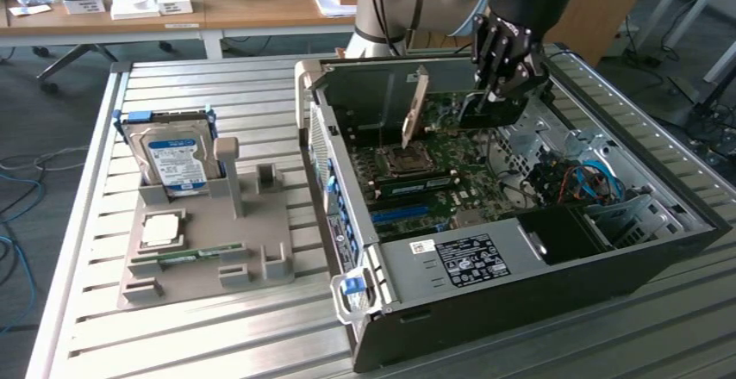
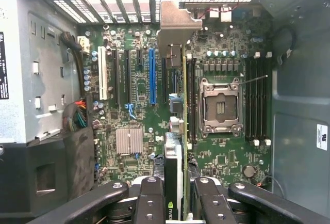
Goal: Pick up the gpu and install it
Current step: 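Insert the gpu into the slot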
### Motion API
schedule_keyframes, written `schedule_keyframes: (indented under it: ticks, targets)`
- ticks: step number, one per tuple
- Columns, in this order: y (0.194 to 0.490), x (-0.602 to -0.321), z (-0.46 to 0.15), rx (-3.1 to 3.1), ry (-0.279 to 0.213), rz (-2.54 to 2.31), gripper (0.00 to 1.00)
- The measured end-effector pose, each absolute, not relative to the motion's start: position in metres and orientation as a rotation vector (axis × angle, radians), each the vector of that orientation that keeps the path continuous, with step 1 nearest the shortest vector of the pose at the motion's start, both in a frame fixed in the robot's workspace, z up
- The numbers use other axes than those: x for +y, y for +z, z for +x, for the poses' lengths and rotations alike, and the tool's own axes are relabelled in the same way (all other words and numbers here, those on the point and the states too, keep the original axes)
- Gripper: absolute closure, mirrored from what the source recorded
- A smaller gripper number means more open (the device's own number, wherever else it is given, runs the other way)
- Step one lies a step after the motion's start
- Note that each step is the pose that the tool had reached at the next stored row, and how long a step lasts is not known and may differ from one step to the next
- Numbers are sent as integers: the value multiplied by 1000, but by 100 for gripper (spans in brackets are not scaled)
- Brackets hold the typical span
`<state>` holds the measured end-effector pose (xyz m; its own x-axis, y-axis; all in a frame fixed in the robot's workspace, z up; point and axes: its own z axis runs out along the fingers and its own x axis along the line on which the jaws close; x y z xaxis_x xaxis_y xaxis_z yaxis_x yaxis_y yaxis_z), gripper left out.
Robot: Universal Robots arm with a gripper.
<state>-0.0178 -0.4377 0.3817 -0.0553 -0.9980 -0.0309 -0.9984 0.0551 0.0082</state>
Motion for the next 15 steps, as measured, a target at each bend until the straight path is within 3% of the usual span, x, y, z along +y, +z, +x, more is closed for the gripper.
schedule_keyframes:
  ticks: [15]
  targets:
    - [378,-438,-18,2270,42,-2147,73]
